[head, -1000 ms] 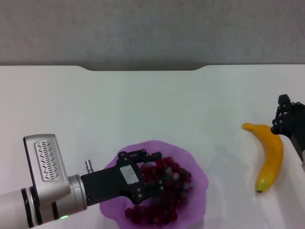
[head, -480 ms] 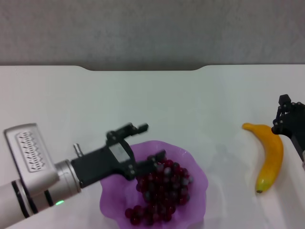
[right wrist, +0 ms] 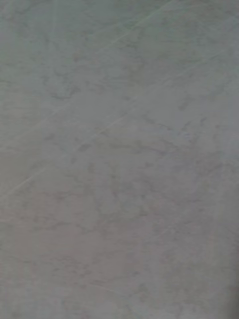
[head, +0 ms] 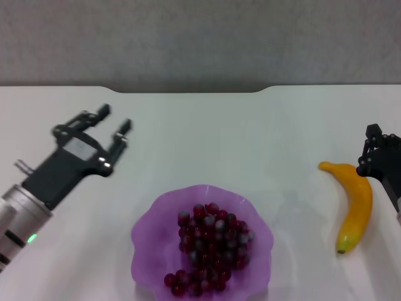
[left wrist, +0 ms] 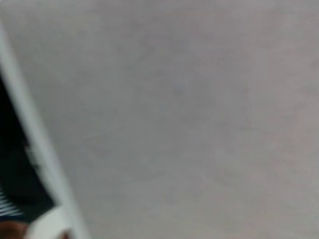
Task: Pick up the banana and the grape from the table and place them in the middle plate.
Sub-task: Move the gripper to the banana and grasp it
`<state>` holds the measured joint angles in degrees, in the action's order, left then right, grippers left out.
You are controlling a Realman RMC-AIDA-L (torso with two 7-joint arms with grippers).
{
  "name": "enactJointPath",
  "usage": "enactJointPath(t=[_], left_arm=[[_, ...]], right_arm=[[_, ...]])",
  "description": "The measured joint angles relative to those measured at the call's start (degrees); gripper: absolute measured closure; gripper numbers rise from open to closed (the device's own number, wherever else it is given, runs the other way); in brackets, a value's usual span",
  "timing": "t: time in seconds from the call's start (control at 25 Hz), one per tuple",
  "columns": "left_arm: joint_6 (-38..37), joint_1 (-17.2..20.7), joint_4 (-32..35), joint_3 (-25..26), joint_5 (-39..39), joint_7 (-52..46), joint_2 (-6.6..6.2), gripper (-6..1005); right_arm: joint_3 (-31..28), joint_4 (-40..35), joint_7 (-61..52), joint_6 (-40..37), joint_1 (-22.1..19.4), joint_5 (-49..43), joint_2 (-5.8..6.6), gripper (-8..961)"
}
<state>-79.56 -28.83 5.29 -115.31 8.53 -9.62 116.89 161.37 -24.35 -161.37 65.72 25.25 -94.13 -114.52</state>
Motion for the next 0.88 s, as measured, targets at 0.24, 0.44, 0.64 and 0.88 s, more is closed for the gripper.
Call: enactJointPath(t=[0.24,0.44,0.64,0.88], left_arm=[[-0.04,1.98,-0.10,0.00,9.37,0.06,0.18,632],[0.42,2.87,-0.11,0.00,15.54,0.09,0.47,742],[2.23,3.36,-0.11,0.08,20.33,0.10,0.53,898],[6.14,3.63,-0.11,0.09,26.60,0.09,0.53,937]], right_arm=[[0.00,-0.05,0.00,0.02,-0.08,0.00,0.00,936],[0.00,-0.18,0.00,0.02,-0.09,0.00,0.00,935],[0.02,-0.27,0.00,0.44,-0.14,0.00,-0.08,935],[0.09,-0.26,0.00,2.25,-0.63,0.02,-0.17,934]])
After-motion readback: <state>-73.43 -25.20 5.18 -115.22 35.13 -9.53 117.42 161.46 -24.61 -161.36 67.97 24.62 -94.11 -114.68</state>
